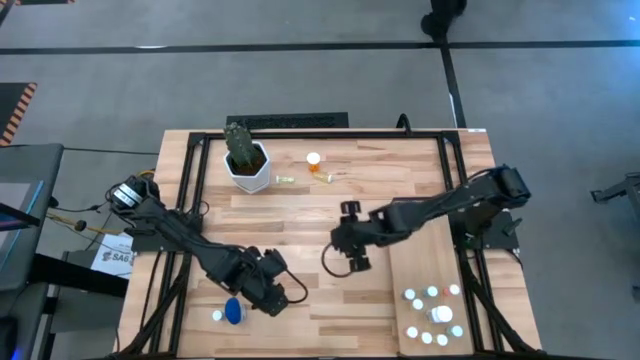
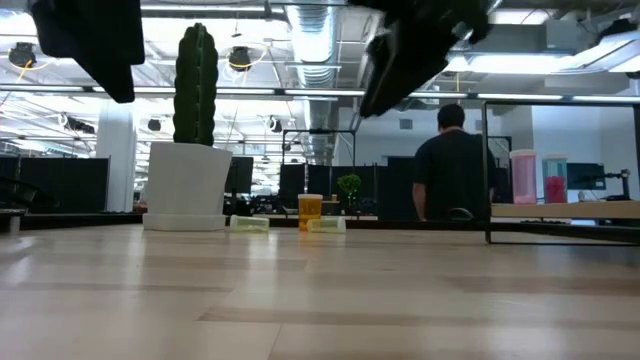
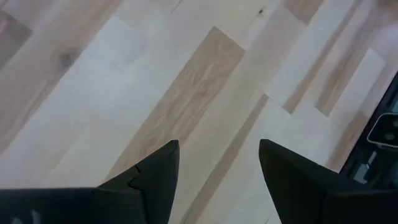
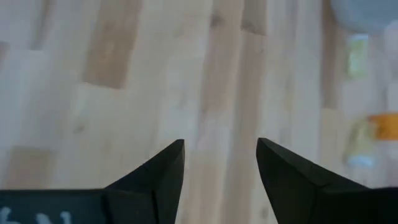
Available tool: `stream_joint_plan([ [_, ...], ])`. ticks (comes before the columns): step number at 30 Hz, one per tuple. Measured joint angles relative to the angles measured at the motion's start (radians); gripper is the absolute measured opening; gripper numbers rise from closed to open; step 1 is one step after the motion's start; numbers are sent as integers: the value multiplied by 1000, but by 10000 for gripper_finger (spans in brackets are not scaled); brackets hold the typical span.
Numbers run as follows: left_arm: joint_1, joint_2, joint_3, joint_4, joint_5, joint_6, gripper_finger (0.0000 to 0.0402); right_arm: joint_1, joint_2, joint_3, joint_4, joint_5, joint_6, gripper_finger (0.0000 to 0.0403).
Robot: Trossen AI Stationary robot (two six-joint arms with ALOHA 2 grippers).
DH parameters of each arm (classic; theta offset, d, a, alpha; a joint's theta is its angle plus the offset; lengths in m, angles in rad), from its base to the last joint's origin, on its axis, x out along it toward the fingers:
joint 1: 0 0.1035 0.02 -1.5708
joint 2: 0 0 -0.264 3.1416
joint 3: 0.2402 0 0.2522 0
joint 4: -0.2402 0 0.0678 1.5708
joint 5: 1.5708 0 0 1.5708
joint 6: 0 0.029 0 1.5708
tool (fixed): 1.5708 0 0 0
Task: Pick and place medicine bottles onto shelf by color
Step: Put the yellow pill bottle on the shelf
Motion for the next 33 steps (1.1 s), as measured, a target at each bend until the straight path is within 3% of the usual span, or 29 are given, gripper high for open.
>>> stream_joint_plan([
  [6, -4, 0, 0, 0, -2, -53, 208, -172, 64, 0, 91, -3, -156, 221],
  [12, 9, -4, 0, -32, -72, -96, 208, -421, 110, 0, 194, -224, -128, 221],
  [16, 18, -13, 0, -53, -157, -125, 208, -529, 152, -3, 233, -236, -86, 221],
  [21, 32, -20, 2, -22, -168, -121, 208, -583, 227, 2, 287, -272, -50, 221],
  [33, 20, -33, 2, -82, -158, -26, 208, -603, 321, 2, 429, -192, -35, 221],
])
